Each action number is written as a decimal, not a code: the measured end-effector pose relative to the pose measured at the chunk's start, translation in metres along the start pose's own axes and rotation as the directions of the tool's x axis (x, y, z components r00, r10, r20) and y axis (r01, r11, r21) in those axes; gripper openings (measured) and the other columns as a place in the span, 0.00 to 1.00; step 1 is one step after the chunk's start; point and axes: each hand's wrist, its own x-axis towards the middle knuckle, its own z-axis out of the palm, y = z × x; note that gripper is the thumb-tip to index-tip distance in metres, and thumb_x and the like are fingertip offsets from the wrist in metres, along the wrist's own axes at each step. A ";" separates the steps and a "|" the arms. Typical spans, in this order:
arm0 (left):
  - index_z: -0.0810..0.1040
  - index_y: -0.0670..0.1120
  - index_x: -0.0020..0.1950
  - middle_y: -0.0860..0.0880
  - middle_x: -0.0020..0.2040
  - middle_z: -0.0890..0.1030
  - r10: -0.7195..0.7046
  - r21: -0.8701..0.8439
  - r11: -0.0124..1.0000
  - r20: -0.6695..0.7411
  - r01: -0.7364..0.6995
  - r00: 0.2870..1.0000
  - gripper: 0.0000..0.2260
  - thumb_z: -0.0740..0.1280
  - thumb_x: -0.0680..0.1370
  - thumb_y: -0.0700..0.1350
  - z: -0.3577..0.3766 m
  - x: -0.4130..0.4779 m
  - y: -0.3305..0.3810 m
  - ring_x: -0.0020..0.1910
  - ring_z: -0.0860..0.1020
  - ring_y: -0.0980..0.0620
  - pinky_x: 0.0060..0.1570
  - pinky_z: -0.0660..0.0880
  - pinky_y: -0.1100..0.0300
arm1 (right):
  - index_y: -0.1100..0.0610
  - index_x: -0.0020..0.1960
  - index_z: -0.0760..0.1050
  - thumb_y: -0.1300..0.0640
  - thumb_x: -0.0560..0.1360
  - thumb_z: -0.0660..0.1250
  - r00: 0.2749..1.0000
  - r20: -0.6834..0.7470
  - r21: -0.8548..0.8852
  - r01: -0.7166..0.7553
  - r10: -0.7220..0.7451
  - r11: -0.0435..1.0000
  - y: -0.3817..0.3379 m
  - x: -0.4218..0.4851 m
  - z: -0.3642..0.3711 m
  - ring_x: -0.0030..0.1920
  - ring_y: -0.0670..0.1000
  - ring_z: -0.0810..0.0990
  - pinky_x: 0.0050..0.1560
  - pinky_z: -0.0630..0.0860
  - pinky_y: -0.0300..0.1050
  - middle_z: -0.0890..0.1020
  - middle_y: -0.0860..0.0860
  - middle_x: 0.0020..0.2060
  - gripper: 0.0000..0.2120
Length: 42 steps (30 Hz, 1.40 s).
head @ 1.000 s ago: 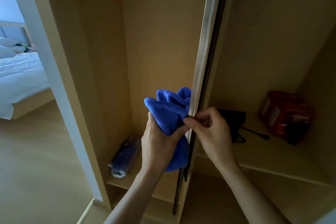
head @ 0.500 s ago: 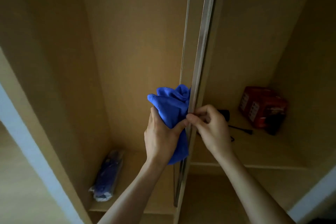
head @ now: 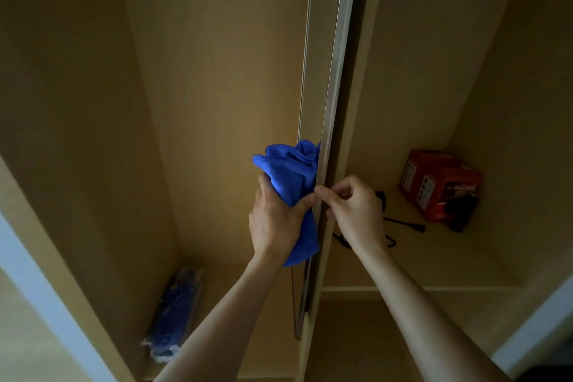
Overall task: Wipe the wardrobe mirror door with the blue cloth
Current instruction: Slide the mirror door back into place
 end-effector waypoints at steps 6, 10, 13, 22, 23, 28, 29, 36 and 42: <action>0.65 0.49 0.64 0.52 0.55 0.78 -0.004 0.030 1.000 0.014 0.004 1.000 0.32 0.77 0.71 0.63 0.010 0.015 0.000 0.50 0.80 0.49 0.47 0.74 0.54 | 0.52 0.41 0.76 0.40 0.75 0.71 0.999 0.005 -0.074 -0.050 0.051 0.996 0.001 0.012 0.006 0.28 0.44 0.81 0.32 0.79 0.44 0.82 0.48 0.28 0.16; 0.64 0.50 0.67 0.51 0.59 0.79 -0.023 0.050 0.999 0.043 0.020 0.999 0.34 0.76 0.71 0.64 0.009 0.026 0.000 0.53 0.81 0.47 0.47 0.72 0.54 | 0.53 0.40 0.77 0.37 0.74 0.70 0.995 0.014 -0.085 -0.098 0.099 0.992 0.001 0.020 0.009 0.28 0.46 0.82 0.36 0.83 0.55 0.83 0.49 0.29 0.19; 0.63 0.49 0.69 0.50 0.61 0.78 -0.022 0.072 0.997 0.061 0.017 0.998 0.35 0.75 0.72 0.64 0.007 0.030 0.002 0.55 0.80 0.45 0.47 0.71 0.54 | 0.52 0.38 0.78 0.35 0.74 0.69 0.993 0.002 -0.148 -0.113 0.115 0.982 -0.001 0.025 0.010 0.27 0.46 0.82 0.35 0.83 0.56 0.83 0.48 0.28 0.20; 0.66 0.52 0.64 0.53 0.57 0.80 0.010 -0.058 0.998 0.079 -0.005 0.997 0.25 0.76 0.75 0.54 -0.010 0.021 0.007 0.54 0.81 0.48 0.50 0.77 0.52 | 0.48 0.46 0.79 0.39 0.79 0.64 0.980 0.184 -0.173 -0.044 0.076 0.984 -0.002 0.010 0.003 0.39 0.45 0.83 0.44 0.83 0.55 0.83 0.45 0.38 0.14; 0.66 0.54 0.63 0.54 0.57 0.80 0.001 -0.112 0.994 0.090 0.009 0.996 0.24 0.76 0.75 0.54 -0.017 0.015 0.005 0.54 0.80 0.50 0.52 0.78 0.51 | 0.48 0.48 0.79 0.39 0.80 0.64 0.975 0.209 -0.147 -0.042 0.072 0.988 0.001 0.005 0.002 0.41 0.44 0.83 0.45 0.83 0.54 0.83 0.44 0.40 0.13; 0.71 0.55 0.67 0.56 0.55 0.84 -0.033 -0.370 0.923 0.198 0.106 0.980 0.23 0.76 0.75 0.52 -0.036 -0.030 -0.019 0.53 0.84 0.58 0.50 0.81 0.58 | 0.51 0.59 0.77 0.46 0.80 0.66 0.927 0.360 0.064 -0.140 0.108 0.988 0.007 -0.043 0.000 0.47 0.39 0.82 0.44 0.79 0.37 0.82 0.43 0.50 0.12; 0.71 0.54 0.67 0.55 0.55 0.84 -0.040 -0.407 0.904 0.228 0.133 0.973 0.23 0.76 0.76 0.51 -0.037 -0.039 -0.022 0.53 0.84 0.57 0.51 0.82 0.57 | 0.52 0.61 0.77 0.46 0.80 0.66 0.915 0.387 0.115 -0.175 0.119 0.978 0.008 -0.052 -0.001 0.49 0.39 0.83 0.44 0.79 0.37 0.83 0.44 0.51 0.13; 0.73 0.51 0.66 0.51 0.55 0.86 -0.105 -0.460 0.832 0.416 0.309 0.903 0.18 0.74 0.78 0.46 -0.022 -0.089 -0.033 0.56 0.85 0.52 0.58 0.81 0.47 | 0.51 0.55 0.78 0.49 0.78 0.71 0.917 0.310 0.115 -0.299 0.252 0.947 0.023 -0.101 -0.021 0.47 0.45 0.85 0.51 0.83 0.53 0.85 0.46 0.48 0.09; 0.74 0.52 0.70 0.49 0.62 0.85 -0.155 -0.457 0.677 0.678 0.577 0.719 0.19 0.72 0.80 0.48 -0.005 -0.121 -0.021 0.62 0.83 0.49 0.66 0.76 0.45 | 0.54 0.56 0.75 0.54 0.80 0.68 0.848 0.298 0.276 -0.515 0.438 0.811 0.041 -0.130 -0.058 0.50 0.53 0.85 0.57 0.79 0.63 0.85 0.50 0.48 0.07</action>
